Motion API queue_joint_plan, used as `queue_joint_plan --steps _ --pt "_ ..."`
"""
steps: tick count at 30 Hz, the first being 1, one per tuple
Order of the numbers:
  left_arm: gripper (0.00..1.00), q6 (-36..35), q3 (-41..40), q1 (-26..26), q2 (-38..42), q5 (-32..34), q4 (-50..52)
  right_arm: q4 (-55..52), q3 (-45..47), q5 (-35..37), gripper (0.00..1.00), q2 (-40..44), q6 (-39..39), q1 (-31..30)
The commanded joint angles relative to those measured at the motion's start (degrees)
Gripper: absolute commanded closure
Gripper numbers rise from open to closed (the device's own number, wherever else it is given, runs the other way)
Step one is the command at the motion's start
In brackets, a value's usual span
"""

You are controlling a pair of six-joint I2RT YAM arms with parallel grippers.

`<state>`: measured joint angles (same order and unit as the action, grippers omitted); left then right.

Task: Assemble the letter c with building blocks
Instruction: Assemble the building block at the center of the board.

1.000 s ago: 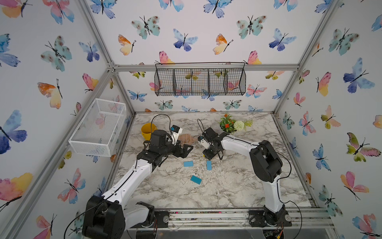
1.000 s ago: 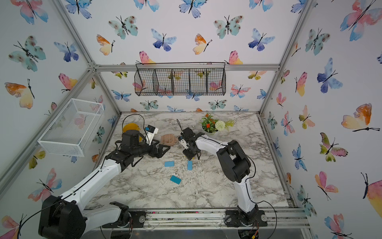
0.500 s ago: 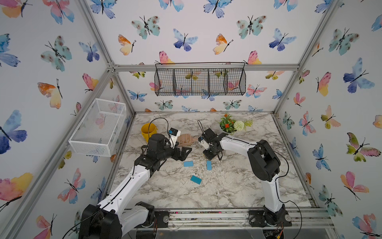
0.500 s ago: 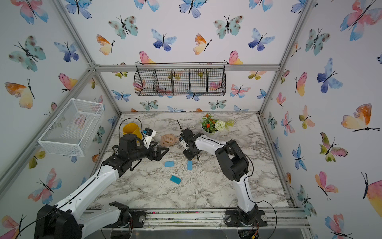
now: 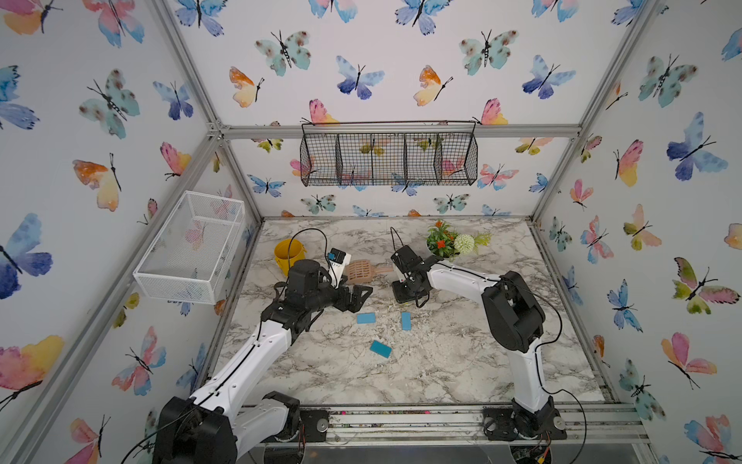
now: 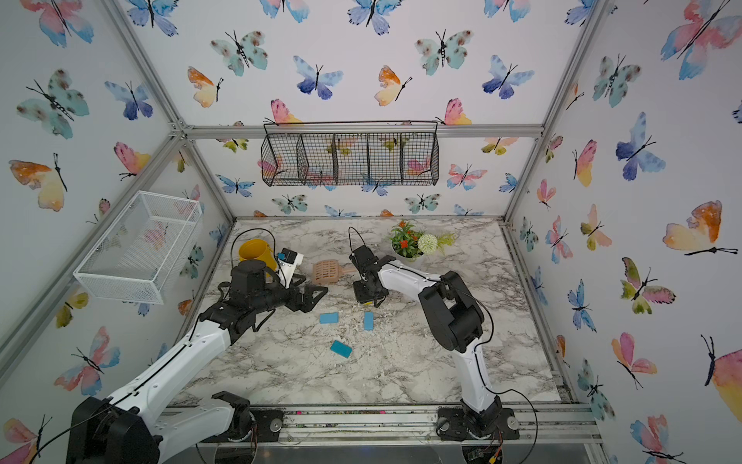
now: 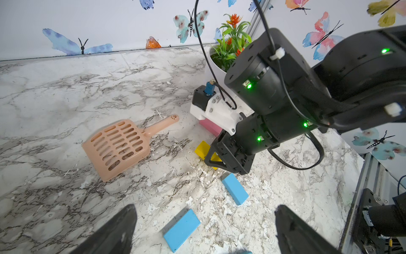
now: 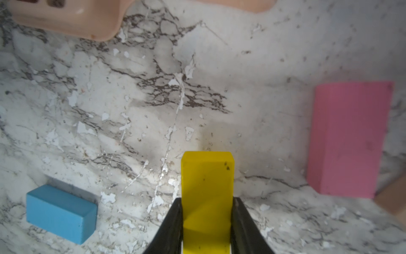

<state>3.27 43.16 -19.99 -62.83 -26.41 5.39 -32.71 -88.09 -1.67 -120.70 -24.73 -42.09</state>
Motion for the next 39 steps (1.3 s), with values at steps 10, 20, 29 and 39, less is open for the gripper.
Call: queue_joint_plan --steps 10,20,29,39 --pt "0.02 -0.5 0.0 -0.1 0.9 -0.2 -0.8 -0.3 2.0 5.5 0.65 0.0 -10.1 -1.4" --pt "0.02 -0.1 0.1 -0.1 0.3 -0.7 -0.8 -0.1 2.2 5.9 0.56 -0.8 -11.6 -2.2" --pt "0.02 -0.3 0.2 -0.1 -0.2 -0.7 -0.8 2.4 5.2 5.9 0.60 3.3 -14.0 -2.5" --pt "0.02 -0.4 0.2 -0.1 -0.2 -0.7 -0.8 1.6 5.2 6.1 0.67 3.2 -14.2 -2.9"
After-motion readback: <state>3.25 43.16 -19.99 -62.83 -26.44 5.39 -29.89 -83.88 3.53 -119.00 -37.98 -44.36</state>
